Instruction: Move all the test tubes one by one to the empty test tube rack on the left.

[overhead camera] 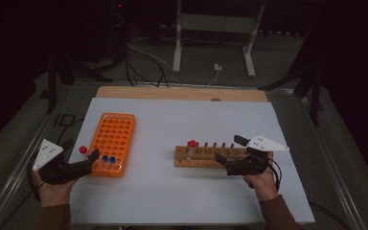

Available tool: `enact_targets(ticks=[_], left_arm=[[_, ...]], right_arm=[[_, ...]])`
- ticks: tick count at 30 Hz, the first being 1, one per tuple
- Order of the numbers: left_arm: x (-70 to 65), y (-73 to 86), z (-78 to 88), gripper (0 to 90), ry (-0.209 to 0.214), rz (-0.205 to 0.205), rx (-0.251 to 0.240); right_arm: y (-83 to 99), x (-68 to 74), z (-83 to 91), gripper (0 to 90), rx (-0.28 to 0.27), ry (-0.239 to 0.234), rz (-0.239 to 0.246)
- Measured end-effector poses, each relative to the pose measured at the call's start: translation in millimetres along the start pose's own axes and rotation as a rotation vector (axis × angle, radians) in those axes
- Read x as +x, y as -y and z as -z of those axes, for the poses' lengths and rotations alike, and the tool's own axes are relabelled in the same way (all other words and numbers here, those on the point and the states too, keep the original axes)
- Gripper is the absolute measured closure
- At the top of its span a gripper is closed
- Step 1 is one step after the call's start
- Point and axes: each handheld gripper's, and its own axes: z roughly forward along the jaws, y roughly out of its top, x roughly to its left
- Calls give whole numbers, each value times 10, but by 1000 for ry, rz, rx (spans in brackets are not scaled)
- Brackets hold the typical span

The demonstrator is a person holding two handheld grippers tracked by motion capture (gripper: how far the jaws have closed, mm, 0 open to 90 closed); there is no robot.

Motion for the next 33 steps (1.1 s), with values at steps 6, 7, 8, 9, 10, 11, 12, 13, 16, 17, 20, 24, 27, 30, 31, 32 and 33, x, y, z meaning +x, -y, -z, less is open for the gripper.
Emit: enact_targets(ticks=[6,7,8,9,10,11,12,13,16,17,20,24,27,30,31,32,33], left_arm=[[-223,-116,-76,5,77,-1,-39],[-265,-127,-96,5,88,-4,-43],[-310,-135,-118,5,98,-5,-44],[-357,-139,-146,4,116,-6,-40],[-410,-143,-183,4,129,-10,-34],[-464,-146,-214,4,134,-25,-24],[-517,-148,-246,3,144,-32,-19],[-565,-149,-277,3,158,-39,-11],[-696,-152,-364,3,187,-56,8],[-734,-150,-386,3,194,-59,14],[-837,-112,-439,3,215,-50,19],[-965,-36,-517,3,222,-60,40],[-1012,-5,-549,4,233,-63,47],[-1044,13,-559,4,235,-70,49],[-1049,18,-560,4,237,-70,49],[-1054,23,-563,4,240,-68,50],[-1058,28,-564,4,240,-70,53]], right_arm=[[-16,16,-95,14,16,0,-7],[-10,25,-122,16,25,-6,-5],[-3,37,-153,38,36,-10,-3],[4,52,-186,54,44,-14,-1],[10,70,-220,56,54,-23,-1],[14,92,-256,65,61,-29,7],[14,118,-292,82,69,-30,16],[12,143,-330,96,76,-32,24],[2,208,-456,136,98,-42,41],[-3,227,-496,158,106,-44,44],[-11,270,-601,284,132,-55,63],[-15,317,-732,423,141,-60,78],[-8,337,-819,520,149,-54,76],[2,353,-876,612,159,-58,77],[5,357,-892,642,167,-51,78],[9,356,-902,671,170,-50,78],[11,356,-906,693,168,-50,75]])
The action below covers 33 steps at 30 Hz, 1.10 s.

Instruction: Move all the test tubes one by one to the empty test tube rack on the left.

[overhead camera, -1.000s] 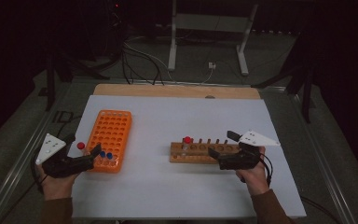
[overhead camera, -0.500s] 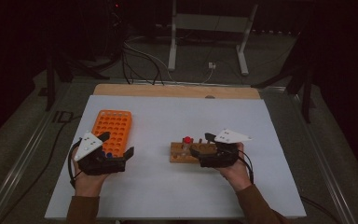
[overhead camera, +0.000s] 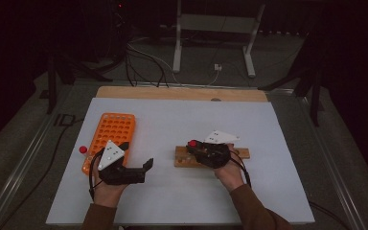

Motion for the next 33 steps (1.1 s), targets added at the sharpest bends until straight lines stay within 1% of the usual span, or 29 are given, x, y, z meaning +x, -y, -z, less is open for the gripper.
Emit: enact_targets(ticks=[3,6,9,14,19,24,29,31,33], left_arm=[[-11,13,-9,4,4,-3,1],[-17,24,-21,4,6,0,4],[-27,34,-34,4,9,-2,8],[-55,47,-69,4,16,-18,23],[-86,67,-111,4,23,-29,38],[-100,66,-122,4,30,-28,39],[-109,69,-132,4,38,-26,38],[-119,65,-140,5,44,-28,39],[-141,55,-155,4,52,-23,34]], right_arm=[[0,9,20,700,-9,9,-10],[-11,18,80,702,-39,13,-10],[-35,14,158,702,-67,14,-13],[-68,2,287,703,-115,13,-13],[-117,-7,418,703,-168,13,3],[-155,-41,571,704,-216,18,-2],[-138,-83,689,704,-226,17,-8],[-122,-92,721,704,-224,3,-12],[-100,-88,738,704,-221,-1,-9]])
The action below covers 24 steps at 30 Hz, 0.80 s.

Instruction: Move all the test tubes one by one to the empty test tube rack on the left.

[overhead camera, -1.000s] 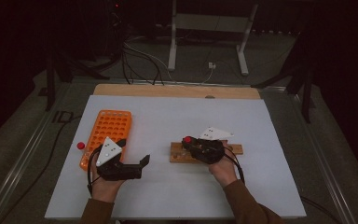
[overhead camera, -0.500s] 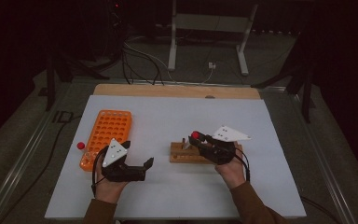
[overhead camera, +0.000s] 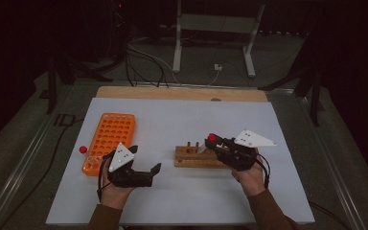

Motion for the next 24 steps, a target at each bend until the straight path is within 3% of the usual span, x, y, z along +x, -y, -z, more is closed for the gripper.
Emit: enact_targets(ticks=[11,19,24], left_arm=[[-277,-122,-258,33,92,-42,10],[-580,-225,-479,57,162,-111,41],[-699,-252,-575,117,172,-129,42]], right_arm=[[46,67,87,704,14,-43,1],[49,143,66,704,25,-84,1],[49,210,35,703,34,-114,14]])
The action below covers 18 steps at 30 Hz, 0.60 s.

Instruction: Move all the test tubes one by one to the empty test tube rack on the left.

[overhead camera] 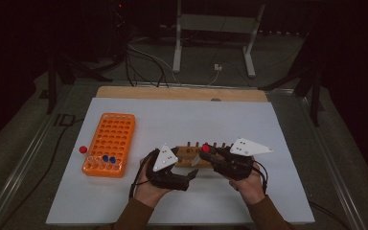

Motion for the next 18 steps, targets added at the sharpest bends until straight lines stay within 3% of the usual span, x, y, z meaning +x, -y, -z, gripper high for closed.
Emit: enact_targets(ticks=[5,13,16,18], left_arm=[[-22,-33,-59,274,17,-7,-12],[-55,-41,-112,692,63,-22,-5],[-63,-39,-107,728,74,-31,-5],[-63,-39,-97,747,73,-28,-9]], right_arm=[[7,42,-37,703,11,-23,5],[21,59,-61,703,20,-39,6],[21,46,-55,694,19,-41,-1],[21,30,-51,618,24,-44,-6]])
